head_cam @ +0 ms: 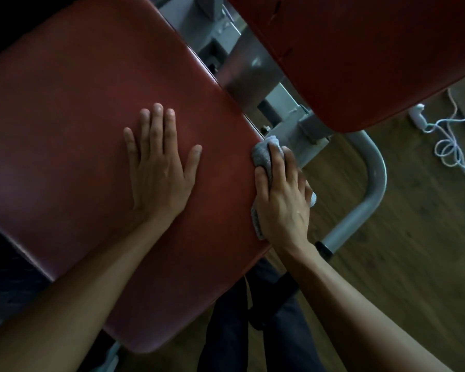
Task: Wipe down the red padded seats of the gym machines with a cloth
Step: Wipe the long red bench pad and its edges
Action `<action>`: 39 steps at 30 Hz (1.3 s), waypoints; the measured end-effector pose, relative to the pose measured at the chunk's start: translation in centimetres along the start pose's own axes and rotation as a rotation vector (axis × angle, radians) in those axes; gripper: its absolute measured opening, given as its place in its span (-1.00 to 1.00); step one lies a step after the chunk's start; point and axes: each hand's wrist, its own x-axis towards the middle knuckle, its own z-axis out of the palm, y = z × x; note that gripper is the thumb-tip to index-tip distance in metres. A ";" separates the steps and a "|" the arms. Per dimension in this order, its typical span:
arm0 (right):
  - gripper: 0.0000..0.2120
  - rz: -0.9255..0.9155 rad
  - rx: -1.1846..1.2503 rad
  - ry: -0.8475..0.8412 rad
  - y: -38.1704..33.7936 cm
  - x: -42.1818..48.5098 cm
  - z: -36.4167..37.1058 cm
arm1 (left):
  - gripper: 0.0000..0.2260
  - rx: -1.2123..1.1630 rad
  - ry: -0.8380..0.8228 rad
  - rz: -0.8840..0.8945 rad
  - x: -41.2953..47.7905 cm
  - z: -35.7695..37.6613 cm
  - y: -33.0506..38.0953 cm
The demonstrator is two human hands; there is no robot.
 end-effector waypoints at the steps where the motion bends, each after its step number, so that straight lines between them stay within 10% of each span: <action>1: -0.51 0.022 -0.003 0.017 0.2 -0.1 0.1 | -0.37 0.005 0.000 0.000 0.0 0.1 0.1; 39: -0.52 -0.340 -0.018 0.043 -24.5 19.8 8.1 | -0.44 0.003 0.168 -0.151 10.6 -2.1 -10.1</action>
